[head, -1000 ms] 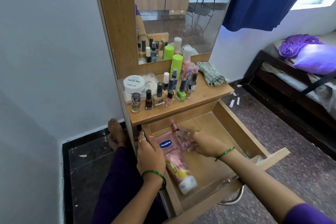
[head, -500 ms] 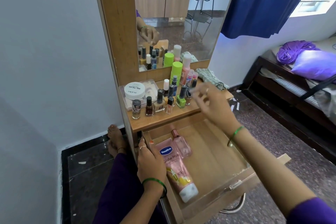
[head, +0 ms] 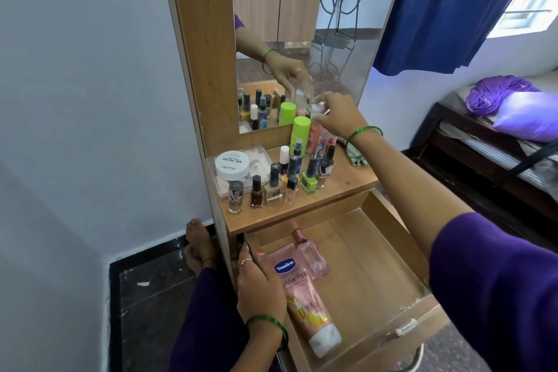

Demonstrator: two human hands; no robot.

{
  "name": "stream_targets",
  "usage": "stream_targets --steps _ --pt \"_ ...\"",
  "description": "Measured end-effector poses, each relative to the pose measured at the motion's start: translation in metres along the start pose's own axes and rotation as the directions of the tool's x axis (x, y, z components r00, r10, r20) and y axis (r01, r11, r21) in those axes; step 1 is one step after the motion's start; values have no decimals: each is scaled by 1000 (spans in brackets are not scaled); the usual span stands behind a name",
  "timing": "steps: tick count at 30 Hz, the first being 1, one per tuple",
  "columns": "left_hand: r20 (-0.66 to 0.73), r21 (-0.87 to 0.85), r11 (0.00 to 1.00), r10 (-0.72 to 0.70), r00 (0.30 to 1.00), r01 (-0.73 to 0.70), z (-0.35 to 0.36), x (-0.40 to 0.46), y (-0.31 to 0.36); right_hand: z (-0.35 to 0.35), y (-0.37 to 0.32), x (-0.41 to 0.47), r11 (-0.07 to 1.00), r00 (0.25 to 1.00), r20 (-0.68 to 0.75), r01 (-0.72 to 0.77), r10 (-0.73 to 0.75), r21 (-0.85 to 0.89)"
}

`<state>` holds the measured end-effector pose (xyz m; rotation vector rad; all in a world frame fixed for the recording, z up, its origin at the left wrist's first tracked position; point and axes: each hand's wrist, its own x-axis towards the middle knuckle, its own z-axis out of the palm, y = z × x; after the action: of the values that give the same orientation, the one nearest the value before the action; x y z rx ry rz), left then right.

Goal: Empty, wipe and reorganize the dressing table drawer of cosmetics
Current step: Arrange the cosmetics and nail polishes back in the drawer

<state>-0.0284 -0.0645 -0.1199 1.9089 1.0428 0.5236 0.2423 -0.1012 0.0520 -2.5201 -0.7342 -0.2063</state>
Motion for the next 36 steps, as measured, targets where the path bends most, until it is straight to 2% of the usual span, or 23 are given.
stream_targets --steps 4,8,11,14,17,21,23,26,28,30,36 --pt "-3 8 1000 -9 1000 9 0 1 1 4 3 5 998 996 -74 -42 46 54" --pt "4 5 1000 -10 1000 10 0 2 1 -7 1 -6 979 971 -229 -21 68 202" --pt "10 3 1000 -16 1000 16 -1 1 1 -26 3 -25 950 914 -398 55 76 308" --pt "8 -2 1000 -12 1000 12 -1 1 1 -51 4 -58 935 822 -563 125 90 333" --pt "20 -6 1000 -29 999 29 -2 1 2 -68 4 -103 914 772 -612 106 173 392" --pt "21 -9 1000 -28 999 28 -2 -1 1 -56 10 -164 882 817 -516 20 256 471" --pt "27 -2 999 -37 999 37 -3 -1 2 -37 17 -186 885 869 -410 -65 277 460" --pt "27 -9 1000 -22 999 22 -2 -1 1 2 31 -199 952 963 -104 -222 247 210" --pt "24 -16 1000 -13 1000 13 -4 -2 2 26 37 -199 965 961 97 -262 260 9" --pt "26 -22 1000 -19 999 19 -5 -3 4 46 38 -194 957 935 217 -256 281 -136" --pt "31 -34 999 0 1000 1 -4 -2 2 74 28 -169 920 889 322 -220 326 -325"
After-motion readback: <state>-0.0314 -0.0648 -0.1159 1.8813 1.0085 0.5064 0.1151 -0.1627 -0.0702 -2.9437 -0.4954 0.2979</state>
